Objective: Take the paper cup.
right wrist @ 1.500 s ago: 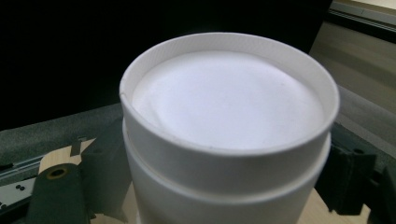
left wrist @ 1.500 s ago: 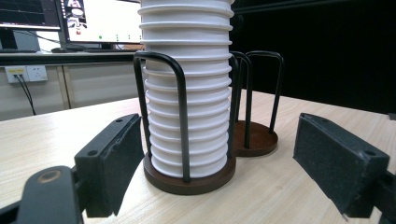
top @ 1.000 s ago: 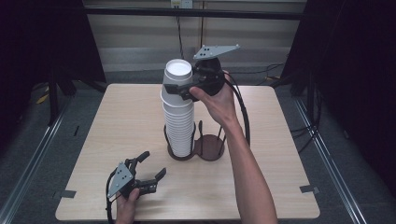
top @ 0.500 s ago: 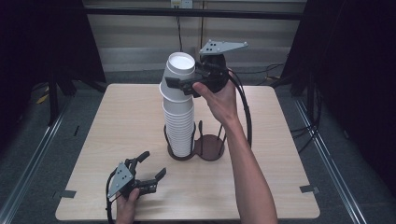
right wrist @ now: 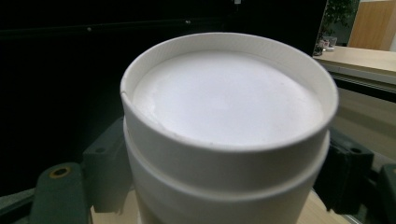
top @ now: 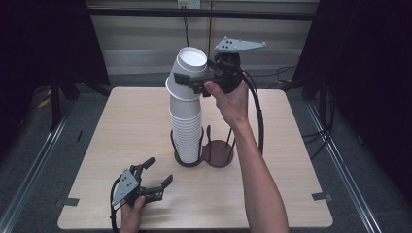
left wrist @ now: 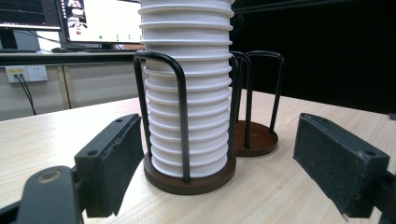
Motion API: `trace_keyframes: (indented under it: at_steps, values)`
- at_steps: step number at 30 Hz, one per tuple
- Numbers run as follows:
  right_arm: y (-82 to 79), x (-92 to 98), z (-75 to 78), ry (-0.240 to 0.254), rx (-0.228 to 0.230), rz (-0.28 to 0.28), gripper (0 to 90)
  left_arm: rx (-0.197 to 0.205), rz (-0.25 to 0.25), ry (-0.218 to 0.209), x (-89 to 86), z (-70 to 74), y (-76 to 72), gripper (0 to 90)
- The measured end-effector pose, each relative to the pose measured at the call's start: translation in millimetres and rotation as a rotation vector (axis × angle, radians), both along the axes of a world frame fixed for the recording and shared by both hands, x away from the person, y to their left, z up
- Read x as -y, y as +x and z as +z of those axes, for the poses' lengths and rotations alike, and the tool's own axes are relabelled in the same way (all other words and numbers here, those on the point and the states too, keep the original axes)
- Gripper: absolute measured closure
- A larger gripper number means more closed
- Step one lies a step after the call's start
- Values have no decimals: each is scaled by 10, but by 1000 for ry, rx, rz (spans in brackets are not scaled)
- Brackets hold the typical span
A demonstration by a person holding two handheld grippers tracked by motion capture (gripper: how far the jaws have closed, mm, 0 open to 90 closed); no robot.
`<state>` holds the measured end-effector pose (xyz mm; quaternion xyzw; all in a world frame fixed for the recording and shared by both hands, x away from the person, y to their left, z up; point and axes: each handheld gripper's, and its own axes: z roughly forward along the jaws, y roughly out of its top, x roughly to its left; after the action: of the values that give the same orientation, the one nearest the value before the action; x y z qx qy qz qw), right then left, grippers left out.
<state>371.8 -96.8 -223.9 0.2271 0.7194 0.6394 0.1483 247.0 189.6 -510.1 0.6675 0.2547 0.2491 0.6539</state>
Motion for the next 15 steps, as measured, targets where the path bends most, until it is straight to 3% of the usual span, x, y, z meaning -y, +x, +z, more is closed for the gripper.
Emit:
trace_keyframes:
  at_steps: [15]
  values:
    - [-70, 140, 96, 79, 27, -10, 196, 0, 0, 0, 0, 0, 0, 158]
